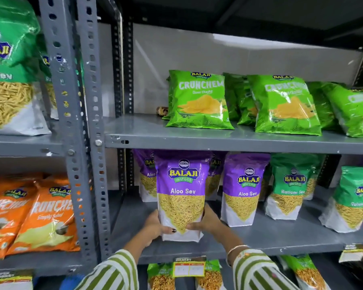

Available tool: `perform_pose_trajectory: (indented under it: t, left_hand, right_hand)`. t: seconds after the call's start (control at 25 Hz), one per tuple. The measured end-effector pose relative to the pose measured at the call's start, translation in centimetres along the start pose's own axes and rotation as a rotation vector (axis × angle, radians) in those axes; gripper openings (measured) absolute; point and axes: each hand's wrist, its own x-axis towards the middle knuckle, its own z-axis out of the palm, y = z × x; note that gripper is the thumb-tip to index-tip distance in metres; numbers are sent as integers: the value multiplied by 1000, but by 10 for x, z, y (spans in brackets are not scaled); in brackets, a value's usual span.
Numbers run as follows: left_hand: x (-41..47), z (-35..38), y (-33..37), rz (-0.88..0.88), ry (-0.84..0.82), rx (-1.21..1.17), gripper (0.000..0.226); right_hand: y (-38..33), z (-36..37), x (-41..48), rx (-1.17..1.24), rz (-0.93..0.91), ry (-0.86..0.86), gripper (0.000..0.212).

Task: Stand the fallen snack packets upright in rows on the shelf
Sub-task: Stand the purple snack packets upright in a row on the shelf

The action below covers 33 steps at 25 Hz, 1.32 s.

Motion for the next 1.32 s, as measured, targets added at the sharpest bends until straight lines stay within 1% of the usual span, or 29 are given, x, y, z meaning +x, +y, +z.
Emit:
perform_pose_trajectory:
  t: [0.12, 0.24, 0.28, 0.4, 0.56, 0.6, 0.68, 0.76, 0.8, 0.88, 0.96, 1.12, 1.24, 1.32]
  left_hand:
    - [2, 6, 0, 40, 43, -7, 66]
    - [9, 9, 2, 64, 78, 7, 64]
    - [12, 11, 2, 81, 98, 4, 64]
    - [29, 16, -6, 143, 163, -19, 64]
    - [57, 23, -29, 125, 265, -32, 61]
    - [64, 22, -34, 124, 285, -13, 63]
    - [70, 22, -43, 95, 284, 28, 73]
    - [73, 21, -49, 77, 260, 88, 75]
    - [73, 19, -50, 66, 246, 120, 73]
    - [74, 13, -51, 41, 210, 123, 73]
    - [76, 8, -50, 10, 199, 113, 69]
    - [79, 4, -49, -6, 161, 63, 57]
    - [70, -10, -55, -3, 163, 51, 51]
    - [60, -28, -62, -1, 178, 56, 51]
  right_hand:
    - [2, -3, 6, -48, -32, 3, 122]
    - [-5, -5, 12, -84, -22, 6, 105]
    - [-4, -4, 16, -71, -26, 18, 105]
    - [5, -1, 33, -38, -67, 77, 114]
    - [26, 9, 64, -87, -49, 64, 99]
    - [30, 12, 69, -103, -49, 69, 96]
    - [40, 18, 74, -130, -37, 85, 92]
    - [50, 21, 74, -127, -10, 85, 94]
    - [53, 20, 74, -105, 2, 78, 100]
    - [55, 15, 71, -70, 17, 44, 114]
    - [55, 11, 72, -90, 32, 6, 117]
    - [58, 20, 81, -164, 98, -4, 104]
    - [52, 37, 75, -148, 103, -6, 89]
    - [44, 54, 63, -124, 99, -19, 79]
